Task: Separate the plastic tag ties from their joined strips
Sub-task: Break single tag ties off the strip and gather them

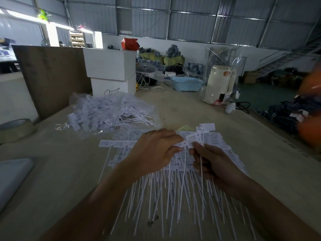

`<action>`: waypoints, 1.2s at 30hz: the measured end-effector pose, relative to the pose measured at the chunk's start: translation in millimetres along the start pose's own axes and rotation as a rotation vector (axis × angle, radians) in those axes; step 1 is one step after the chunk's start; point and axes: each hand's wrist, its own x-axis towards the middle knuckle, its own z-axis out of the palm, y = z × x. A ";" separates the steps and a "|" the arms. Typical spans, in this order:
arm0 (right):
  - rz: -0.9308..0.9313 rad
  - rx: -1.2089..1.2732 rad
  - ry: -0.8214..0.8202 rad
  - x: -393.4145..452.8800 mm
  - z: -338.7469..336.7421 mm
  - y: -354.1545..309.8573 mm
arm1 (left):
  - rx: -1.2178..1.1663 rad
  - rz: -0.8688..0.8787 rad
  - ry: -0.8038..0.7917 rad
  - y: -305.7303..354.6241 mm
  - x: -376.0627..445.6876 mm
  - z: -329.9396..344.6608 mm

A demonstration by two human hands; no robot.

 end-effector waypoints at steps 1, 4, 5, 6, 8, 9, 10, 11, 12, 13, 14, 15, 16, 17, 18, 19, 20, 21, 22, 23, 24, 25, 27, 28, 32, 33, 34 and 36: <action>-0.011 -0.024 -0.002 -0.1 0.3 0.1 | 0.008 0.016 -0.007 0.7 0.4 -0.7; -0.048 -0.089 -0.010 -1.4 1.8 -0.8 | 0.018 0.031 -0.040 1.8 0.5 -3.2; -0.059 -0.106 -0.014 -1.8 2.4 -1.4 | 0.026 0.030 -0.052 2.3 0.4 -4.1; -0.067 -0.117 -0.017 -2.6 2.8 -1.9 | 0.037 0.029 -0.064 3.2 0.3 -5.1; -0.077 -0.121 -0.023 -3.5 3.0 -3.0 | 0.070 0.040 -0.076 5.0 1.3 -8.2; -0.076 -0.114 -0.028 -3.7 3.2 -3.2 | 0.096 0.052 -0.079 6.3 2.4 -11.0; -0.067 -0.102 -0.036 -4.0 3.5 -3.2 | 0.130 0.071 -0.085 8.0 3.5 -14.2; -0.051 -0.088 -0.047 -4.3 4.0 -3.2 | 0.173 0.093 -0.099 9.7 4.9 -17.4; -0.029 -0.076 -0.059 -4.4 4.6 -3.0 | 0.224 0.112 -0.125 11.6 6.0 -20.3; -0.005 -0.069 -0.072 -4.9 5.2 -2.8 | 0.273 0.123 -0.160 14.0 7.1 -22.5; 0.023 -0.063 -0.084 -5.4 6.0 -2.7 | 0.312 0.130 -0.202 16.3 7.8 -23.8; 0.050 -0.054 -0.097 -5.8 6.5 -2.7 | 0.342 0.138 -0.240 17.7 8.0 -24.0; 0.075 -0.037 -0.110 -6.3 6.8 -2.8 | 0.362 0.144 -0.265 18.4 8.0 -23.6; 0.091 -0.016 -0.121 -6.4 6.9 -3.2 | 0.371 0.143 -0.276 18.6 8.2 -23.4; 0.098 0.004 -0.128 -6.5 6.7 -3.8 | 0.364 0.131 -0.275 18.1 7.9 -23.4; 0.095 0.017 -0.128 -6.4 6.4 -4.7 | 0.341 0.111 -0.268 16.4 7.9 -23.0; 0.086 0.019 -0.123 -6.3 5.8 -5.6 | 0.291 0.078 -0.256 14.2 7.8 -22.6; 0.071 0.017 -0.115 -6.4 5.4 -6.4 | 0.218 0.033 -0.239 12.4 7.9 -22.9; 0.050 0.014 -0.107 -6.5 5.0 -7.3 | 0.135 -0.011 -0.218 11.0 7.6 -23.1; 0.027 0.007 -0.100 -6.8 4.7 -8.0 | 0.069 -0.047 -0.200 9.9 7.6 -22.4; 0.003 -0.008 -0.092 -7.0 4.6 -8.7 | 0.022 -0.071 -0.186 9.3 7.8 -21.3; -0.020 -0.032 -0.080 -7.5 4.5 -9.3 | -0.013 -0.087 -0.177 9.3 8.0 -20.0; -0.057 -0.088 -0.052 -7.9 4.3 -10.5 | -0.078 -0.106 -0.157 9.3 7.8 -17.4; -0.071 -0.107 -0.046 -8.1 4.0 -10.8 | -0.122 -0.116 -0.143 8.9 7.6 -16.0; -0.097 -0.127 -0.056 -8.8 2.8 -11.2 | -0.283 -0.201 -0.118 5.8 9.4 -12.5; -0.104 -0.129 -0.064 -9.1 2.9 -11.2 | -0.310 -0.218 -0.117 5.1 9.8 -12.5; -0.111 -0.132 -0.070 -9.4 3.1 -11.4 | -0.339 -0.233 -0.119 4.3 10.1 -12.8; -0.125 -0.141 -0.077 -10.3 3.7 -11.7 | -0.400 -0.253 -0.131 2.3 10.4 -12.9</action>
